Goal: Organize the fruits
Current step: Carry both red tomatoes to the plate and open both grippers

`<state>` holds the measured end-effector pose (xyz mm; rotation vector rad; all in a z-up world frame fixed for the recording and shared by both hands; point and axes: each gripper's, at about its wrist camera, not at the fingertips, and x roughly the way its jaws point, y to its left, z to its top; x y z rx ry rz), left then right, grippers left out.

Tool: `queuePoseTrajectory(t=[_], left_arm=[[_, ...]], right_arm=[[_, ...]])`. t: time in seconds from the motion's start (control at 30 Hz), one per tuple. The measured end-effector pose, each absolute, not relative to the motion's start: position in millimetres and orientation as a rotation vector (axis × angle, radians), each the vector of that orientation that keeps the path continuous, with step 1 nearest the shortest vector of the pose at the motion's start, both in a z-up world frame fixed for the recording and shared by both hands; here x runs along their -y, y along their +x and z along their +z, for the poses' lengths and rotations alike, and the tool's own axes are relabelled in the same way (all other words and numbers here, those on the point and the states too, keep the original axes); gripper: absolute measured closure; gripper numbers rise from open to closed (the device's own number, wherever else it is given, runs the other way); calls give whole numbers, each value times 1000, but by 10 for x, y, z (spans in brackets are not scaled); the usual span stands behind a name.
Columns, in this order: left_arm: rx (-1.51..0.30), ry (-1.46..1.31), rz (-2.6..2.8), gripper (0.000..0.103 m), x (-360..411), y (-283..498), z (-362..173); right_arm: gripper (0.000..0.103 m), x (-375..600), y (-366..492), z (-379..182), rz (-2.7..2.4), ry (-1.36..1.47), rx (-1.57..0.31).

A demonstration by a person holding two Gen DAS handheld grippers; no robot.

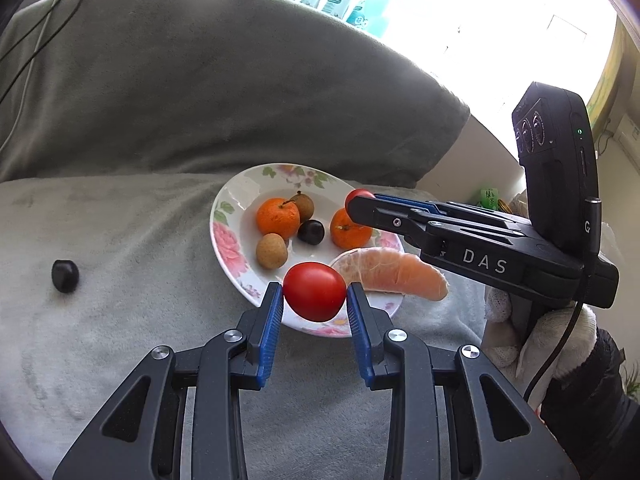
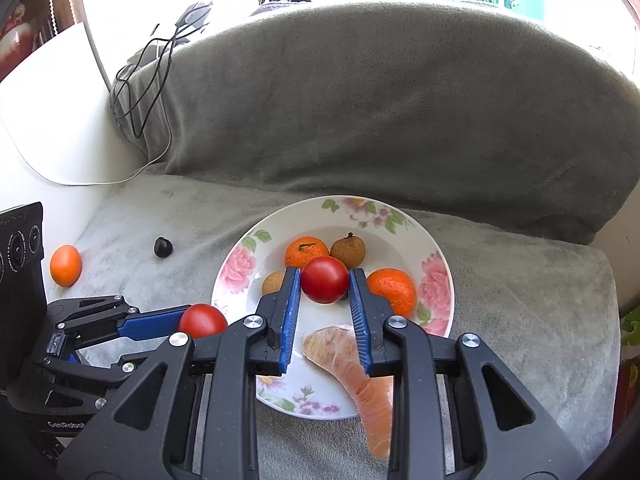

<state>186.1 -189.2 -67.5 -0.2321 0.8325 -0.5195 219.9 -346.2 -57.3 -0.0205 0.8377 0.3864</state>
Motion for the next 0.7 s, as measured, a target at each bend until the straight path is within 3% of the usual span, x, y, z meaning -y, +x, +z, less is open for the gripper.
queuePoseTrajectory(t=[0.53,0.6,0.63,0.7], left_arm=[[-829,-210,-533,72,1975,1863,-663],[-825,-205,-533,70,1978,1857,-655],[-821,-204,-534,66,1979,1853,-649],[-815,-201,-537,62,1982,1844,-633]], right_arm=[[76,3520,2255,-582,365,12,-841],[63,3536,2257,-572,361,18,-835],[49,3541,2252,-562,358,19,-827],[44,3543,2248,-542,355,17,-818]])
